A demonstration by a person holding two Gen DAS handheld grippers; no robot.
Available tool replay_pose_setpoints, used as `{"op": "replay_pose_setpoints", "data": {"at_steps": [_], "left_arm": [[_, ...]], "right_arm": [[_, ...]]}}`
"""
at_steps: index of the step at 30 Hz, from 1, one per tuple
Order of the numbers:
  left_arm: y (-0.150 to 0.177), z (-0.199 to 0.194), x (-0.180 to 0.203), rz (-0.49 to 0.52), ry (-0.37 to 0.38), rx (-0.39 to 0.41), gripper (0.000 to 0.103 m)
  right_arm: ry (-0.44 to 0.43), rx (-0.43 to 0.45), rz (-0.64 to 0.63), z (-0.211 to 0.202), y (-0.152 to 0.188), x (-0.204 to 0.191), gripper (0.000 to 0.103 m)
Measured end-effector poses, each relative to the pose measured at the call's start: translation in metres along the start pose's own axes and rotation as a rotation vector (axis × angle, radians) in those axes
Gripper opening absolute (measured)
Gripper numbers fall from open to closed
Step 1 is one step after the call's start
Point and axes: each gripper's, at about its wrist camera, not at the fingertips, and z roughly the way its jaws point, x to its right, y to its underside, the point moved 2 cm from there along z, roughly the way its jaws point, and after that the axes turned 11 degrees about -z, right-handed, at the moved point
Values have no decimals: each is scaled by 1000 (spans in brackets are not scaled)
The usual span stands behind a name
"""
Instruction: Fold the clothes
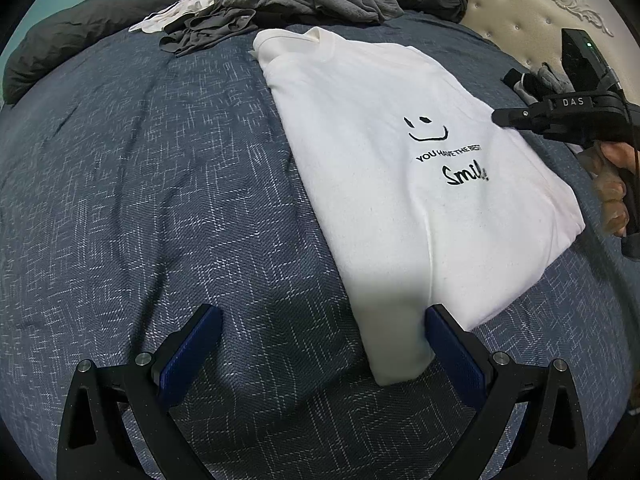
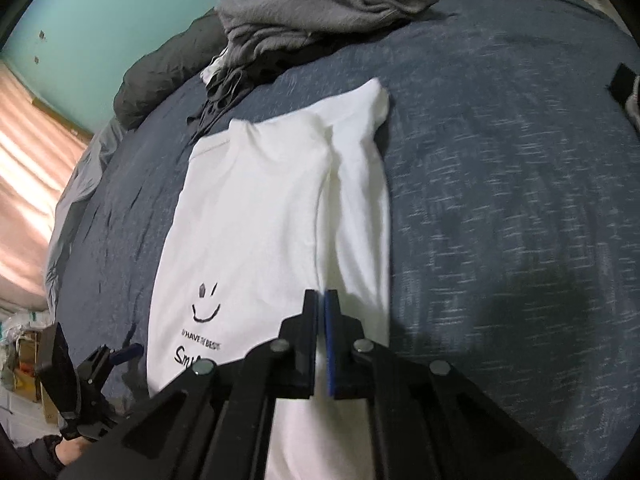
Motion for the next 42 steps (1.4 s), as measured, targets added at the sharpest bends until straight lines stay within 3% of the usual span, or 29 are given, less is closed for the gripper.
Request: {"op": "replay_pose_setpoints", "data": {"at_steps": [11,15,22,26,30,38,42], "left_arm": [[4,-1,1,1,-1,0,103],[2,0,0,4,-1,0,103],[5,-2,2,0,-4,2,103],[6,-1,2,-1,-5,2,103],[5,-1,1,-2,-3,1,103],[5,0,0,-5,0,0,103],[5,0,0,-5,-2,1,103]], "right_arm": [[-23,12,37,-20,16,4,7],[-44,14,58,-28,24,5,23],[-69,7,89,-45,61,13,23],[-99,18,95,-45,63,11,23],[-91,3,58,-44,64,4,6],[29,34,89,-56,68,23,0],[8,65,138,-60,75,36,0]]}}
